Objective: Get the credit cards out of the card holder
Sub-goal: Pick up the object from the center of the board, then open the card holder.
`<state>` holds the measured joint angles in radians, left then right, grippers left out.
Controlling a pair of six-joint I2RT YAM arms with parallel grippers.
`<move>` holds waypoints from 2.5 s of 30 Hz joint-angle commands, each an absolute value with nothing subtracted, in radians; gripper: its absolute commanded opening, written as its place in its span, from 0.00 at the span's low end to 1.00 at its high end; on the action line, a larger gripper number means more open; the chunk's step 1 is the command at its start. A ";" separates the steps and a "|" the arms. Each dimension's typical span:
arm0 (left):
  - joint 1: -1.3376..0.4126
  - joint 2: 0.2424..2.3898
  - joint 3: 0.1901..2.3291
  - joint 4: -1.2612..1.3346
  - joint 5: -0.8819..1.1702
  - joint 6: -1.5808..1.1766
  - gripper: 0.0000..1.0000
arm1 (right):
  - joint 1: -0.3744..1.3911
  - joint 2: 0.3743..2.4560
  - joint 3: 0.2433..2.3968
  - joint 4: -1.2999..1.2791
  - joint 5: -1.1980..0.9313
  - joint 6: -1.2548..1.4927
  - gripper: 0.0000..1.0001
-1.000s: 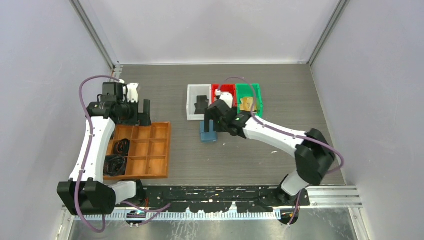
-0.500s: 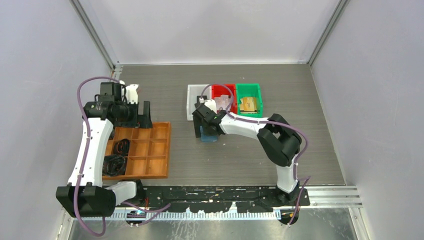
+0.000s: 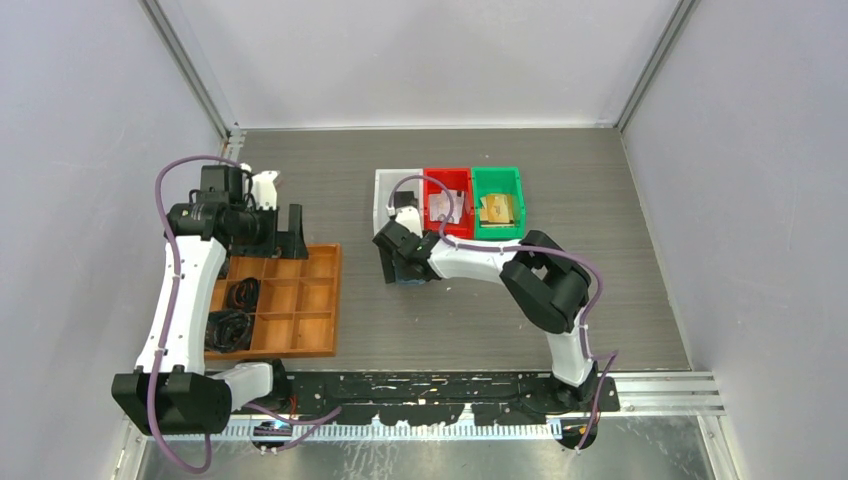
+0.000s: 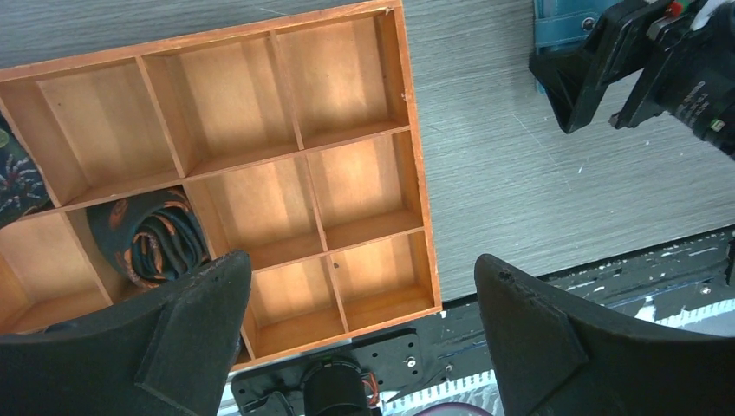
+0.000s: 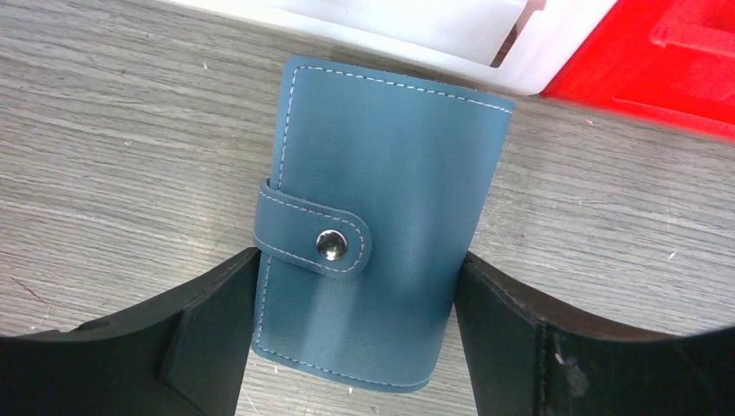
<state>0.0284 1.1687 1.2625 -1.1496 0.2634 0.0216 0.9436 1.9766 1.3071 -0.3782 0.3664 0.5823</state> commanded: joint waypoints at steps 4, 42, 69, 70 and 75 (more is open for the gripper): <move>0.027 1.135 1.314 -1.151 0.348 -0.043 1.00 | 0.981 1.857 1.178 -0.254 0.389 0.607 0.70; 0.015 1.022 1.224 -0.967 0.778 -0.399 0.86 | 1.183 1.486 1.288 0.123 0.237 0.490 0.71; 0.015 0.988 1.269 -0.965 0.851 -0.369 0.04 | 1.123 1.436 1.332 0.045 -0.120 0.586 0.99; 0.015 0.983 1.278 -0.978 0.862 -0.339 0.04 | 1.083 1.415 1.311 0.063 -0.239 0.620 1.00; 0.015 0.937 1.297 -1.017 0.979 -0.236 0.02 | 0.955 1.334 1.237 0.067 -0.620 0.697 0.99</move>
<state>0.0189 0.9958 1.2377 -1.0050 0.8288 -0.3485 1.0195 1.4548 1.2564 -0.0158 -0.2344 0.6178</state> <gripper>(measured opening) 0.250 0.993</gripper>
